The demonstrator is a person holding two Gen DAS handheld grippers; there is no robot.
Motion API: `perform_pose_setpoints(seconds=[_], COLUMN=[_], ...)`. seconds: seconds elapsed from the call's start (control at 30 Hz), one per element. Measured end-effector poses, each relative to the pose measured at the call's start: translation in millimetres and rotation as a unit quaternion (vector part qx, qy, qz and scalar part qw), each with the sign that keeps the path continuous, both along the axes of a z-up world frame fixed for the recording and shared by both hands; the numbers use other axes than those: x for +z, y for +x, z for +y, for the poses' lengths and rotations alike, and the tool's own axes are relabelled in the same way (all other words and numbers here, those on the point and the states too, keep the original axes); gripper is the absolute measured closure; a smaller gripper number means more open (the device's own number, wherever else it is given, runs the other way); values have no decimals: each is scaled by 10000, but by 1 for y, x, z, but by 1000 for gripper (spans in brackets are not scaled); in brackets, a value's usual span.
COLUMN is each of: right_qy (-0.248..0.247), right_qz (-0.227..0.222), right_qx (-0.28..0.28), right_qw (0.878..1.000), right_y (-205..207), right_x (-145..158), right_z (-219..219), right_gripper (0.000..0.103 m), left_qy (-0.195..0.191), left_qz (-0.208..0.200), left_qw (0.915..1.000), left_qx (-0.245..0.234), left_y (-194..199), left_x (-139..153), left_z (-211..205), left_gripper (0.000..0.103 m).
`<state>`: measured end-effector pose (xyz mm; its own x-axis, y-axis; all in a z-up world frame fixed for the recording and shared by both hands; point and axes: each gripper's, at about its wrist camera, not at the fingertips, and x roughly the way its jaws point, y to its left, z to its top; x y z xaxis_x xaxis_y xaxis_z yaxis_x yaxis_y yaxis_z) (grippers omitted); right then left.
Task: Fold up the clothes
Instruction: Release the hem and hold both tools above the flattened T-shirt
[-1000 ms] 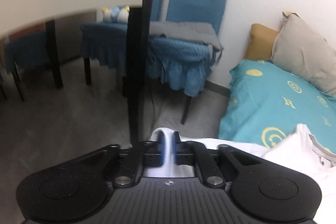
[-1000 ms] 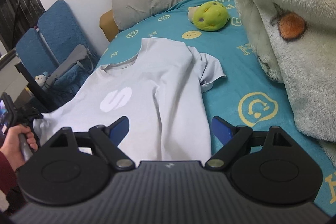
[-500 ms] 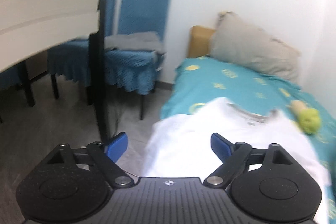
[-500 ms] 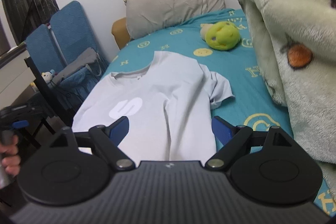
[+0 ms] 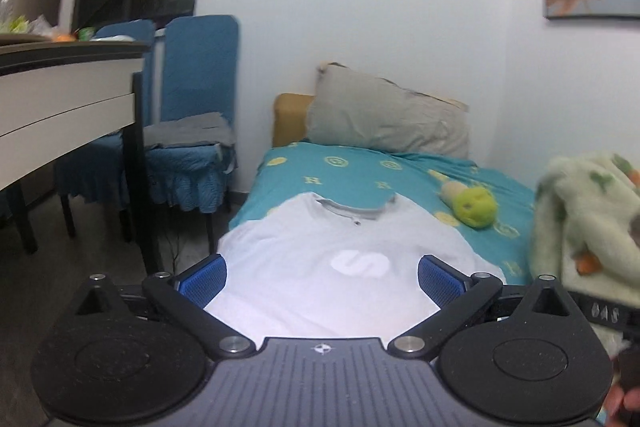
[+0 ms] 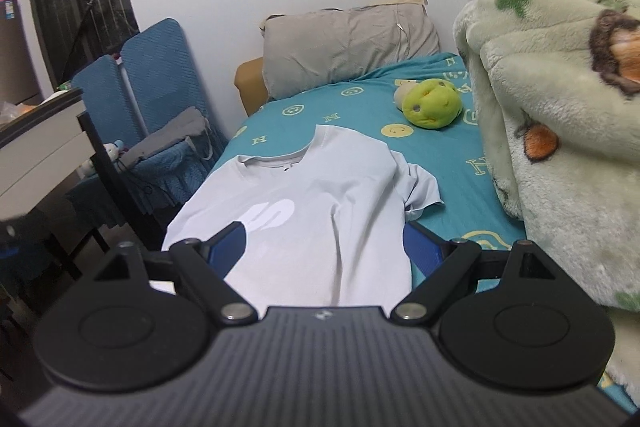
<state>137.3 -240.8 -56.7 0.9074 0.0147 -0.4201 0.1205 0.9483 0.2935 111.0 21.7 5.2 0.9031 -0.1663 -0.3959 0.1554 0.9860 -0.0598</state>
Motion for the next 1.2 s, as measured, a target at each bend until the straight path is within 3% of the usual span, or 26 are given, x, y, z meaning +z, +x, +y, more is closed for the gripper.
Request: perform_pose_setpoints(seconds=[0.17, 0.43, 0.87, 1.1, 1.2], right_qy=[7, 18, 148, 450, 619], right_qz=[-36, -94, -49, 53, 57], right_qx=[-39, -101, -82, -125, -173], right_qw=[10000, 9999, 9998, 9989, 9979], right_y=[-5, -13, -11, -4, 10], right_x=[-1, -2, -5, -8, -5], right_z=[1, 4, 5, -4, -19], right_gripper=[16, 17, 17, 27, 38], left_qy=[165, -174, -196, -108, -109], left_qz=[-106, 56, 268, 353, 403], left_qw=[9998, 9995, 9992, 9992, 9990], left_qx=[49, 272, 237, 149, 135], left_y=[-15, -4, 5, 6, 7], left_x=[-18, -18, -25, -29, -31], left_z=[7, 32, 25, 12, 9], left_gripper=[0, 0, 0, 0, 0])
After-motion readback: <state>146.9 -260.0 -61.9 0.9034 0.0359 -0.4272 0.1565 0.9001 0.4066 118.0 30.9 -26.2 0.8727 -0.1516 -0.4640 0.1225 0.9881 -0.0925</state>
